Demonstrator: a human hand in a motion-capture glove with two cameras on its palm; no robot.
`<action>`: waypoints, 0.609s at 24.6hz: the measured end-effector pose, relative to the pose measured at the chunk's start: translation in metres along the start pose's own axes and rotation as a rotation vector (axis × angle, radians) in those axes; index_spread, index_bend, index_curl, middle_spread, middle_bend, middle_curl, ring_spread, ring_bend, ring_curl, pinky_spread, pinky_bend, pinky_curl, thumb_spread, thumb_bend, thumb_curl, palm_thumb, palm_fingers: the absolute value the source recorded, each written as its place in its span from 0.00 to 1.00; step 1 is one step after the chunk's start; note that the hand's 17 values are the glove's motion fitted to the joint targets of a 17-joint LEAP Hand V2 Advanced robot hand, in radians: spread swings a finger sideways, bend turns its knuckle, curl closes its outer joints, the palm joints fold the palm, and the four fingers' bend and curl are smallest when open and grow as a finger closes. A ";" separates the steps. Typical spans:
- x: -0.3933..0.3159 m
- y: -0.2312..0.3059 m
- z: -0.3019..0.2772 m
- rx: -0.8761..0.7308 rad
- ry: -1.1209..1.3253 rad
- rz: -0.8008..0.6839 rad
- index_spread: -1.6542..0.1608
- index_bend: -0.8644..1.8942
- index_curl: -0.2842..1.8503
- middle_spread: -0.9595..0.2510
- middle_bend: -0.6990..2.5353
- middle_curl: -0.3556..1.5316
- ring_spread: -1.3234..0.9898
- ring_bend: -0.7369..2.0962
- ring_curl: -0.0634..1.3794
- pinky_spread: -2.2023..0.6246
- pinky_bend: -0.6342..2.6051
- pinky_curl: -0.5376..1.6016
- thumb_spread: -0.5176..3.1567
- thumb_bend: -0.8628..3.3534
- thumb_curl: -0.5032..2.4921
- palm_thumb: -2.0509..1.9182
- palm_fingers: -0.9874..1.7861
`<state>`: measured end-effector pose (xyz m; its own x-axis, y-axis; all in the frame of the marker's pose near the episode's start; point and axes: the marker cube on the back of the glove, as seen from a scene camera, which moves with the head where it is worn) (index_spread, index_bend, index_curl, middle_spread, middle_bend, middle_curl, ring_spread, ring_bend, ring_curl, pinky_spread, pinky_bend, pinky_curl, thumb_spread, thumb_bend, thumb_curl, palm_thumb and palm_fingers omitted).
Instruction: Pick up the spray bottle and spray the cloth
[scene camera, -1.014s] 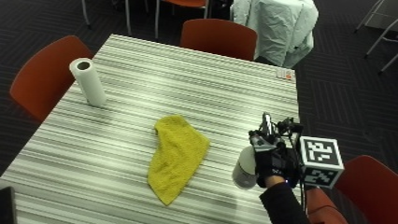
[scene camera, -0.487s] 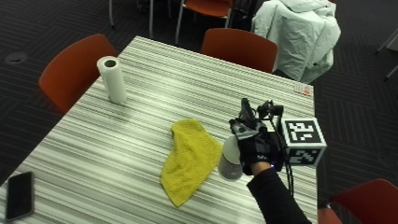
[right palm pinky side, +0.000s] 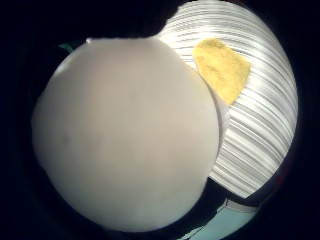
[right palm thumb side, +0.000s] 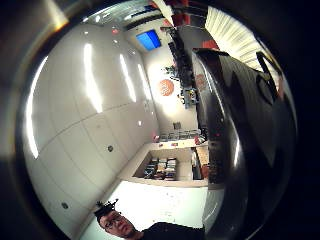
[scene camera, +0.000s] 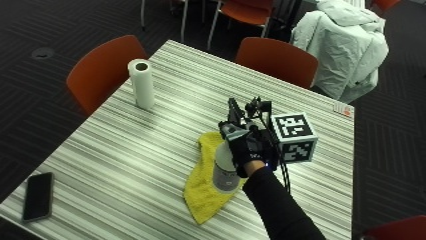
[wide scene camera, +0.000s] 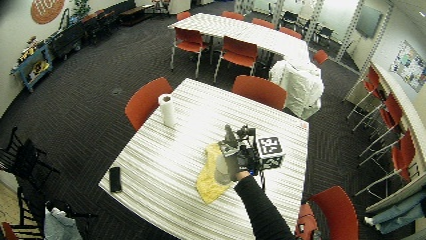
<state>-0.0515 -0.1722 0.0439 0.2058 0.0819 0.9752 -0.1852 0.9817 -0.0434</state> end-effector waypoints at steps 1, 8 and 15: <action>0.003 -0.003 0.000 0.000 0.008 0.025 0.85 0.46 0.40 0.77 0.38 0.49 0.53 0.45 0.38 0.80 0.24 0.35 0.36 0.21 0.42 0.83 0.70; 0.053 -0.023 0.002 -0.044 0.110 0.289 0.86 0.46 0.40 0.77 0.38 0.50 0.53 0.46 0.40 0.80 0.23 0.35 0.35 0.21 0.42 0.83 0.72; 0.133 -0.005 -0.003 -0.145 0.216 0.687 0.86 0.45 0.41 0.77 0.38 0.50 0.52 0.47 0.41 0.80 0.24 0.36 0.33 0.20 0.43 0.82 0.74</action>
<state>-0.0202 -0.1659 0.1729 0.2766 0.7046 0.6535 -0.2145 0.7081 -0.6727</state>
